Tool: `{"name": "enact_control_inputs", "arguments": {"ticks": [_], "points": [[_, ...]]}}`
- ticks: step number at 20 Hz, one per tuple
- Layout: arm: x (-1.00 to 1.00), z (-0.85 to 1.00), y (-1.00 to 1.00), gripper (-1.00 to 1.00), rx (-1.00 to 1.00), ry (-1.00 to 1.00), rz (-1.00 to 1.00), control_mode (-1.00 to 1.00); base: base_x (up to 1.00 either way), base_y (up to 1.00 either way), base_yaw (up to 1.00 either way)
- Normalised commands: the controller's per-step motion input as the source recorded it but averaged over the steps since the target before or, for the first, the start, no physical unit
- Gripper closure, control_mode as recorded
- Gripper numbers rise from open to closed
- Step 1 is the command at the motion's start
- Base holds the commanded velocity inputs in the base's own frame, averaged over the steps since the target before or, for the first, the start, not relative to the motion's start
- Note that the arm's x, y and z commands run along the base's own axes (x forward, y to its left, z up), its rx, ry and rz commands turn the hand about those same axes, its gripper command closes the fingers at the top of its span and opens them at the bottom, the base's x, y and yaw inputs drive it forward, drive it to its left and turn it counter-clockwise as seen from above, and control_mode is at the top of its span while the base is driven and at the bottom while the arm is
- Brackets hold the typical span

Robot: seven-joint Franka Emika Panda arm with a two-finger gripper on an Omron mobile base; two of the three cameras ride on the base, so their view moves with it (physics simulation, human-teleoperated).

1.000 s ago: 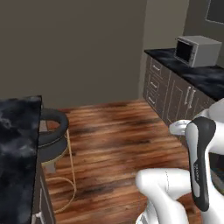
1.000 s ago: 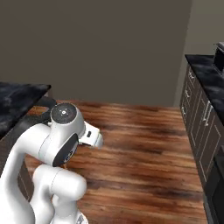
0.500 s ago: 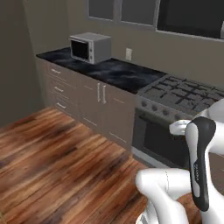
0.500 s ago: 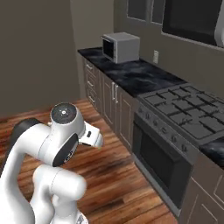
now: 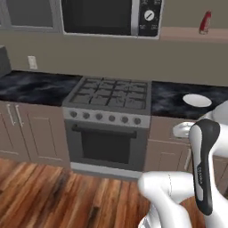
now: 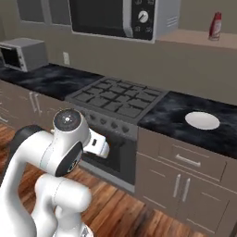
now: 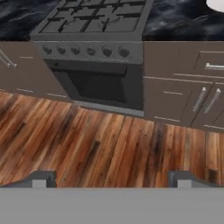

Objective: Move the hot dog bun to the plate on the dining table and place the condiment next to that plate. Then navigate to the fridge and take the sausage and place it on the plate as well.

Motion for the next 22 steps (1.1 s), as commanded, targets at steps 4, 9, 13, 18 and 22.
{"name": "enact_control_inputs", "arguments": {"ticks": [4, 9, 13, 18, 22], "points": [[0.0, 0.0, 0.0, -1.0, 0.0, 0.0, 0.0, 1.0, 0.27, -0.01, -0.65], [0.0, 0.0, 0.0, -1.0, 0.0, 0.0, 0.0, 1.0, 0.82, 0.0, -0.38], [0.0, 0.0, 0.0, -1.0, 0.0, 0.0, 0.0, 1.0, 0.99, 0.0, -0.2], [0.0, 0.0, 0.0, -1.0, 0.0, 0.0, 0.0, 1.0, 0.98, 0.0, -0.05], [0.0, 0.0, 0.0, -1.0, 0.0, 0.0, 0.0, 1.0, 0.8, 0.0, 0.0]]}}
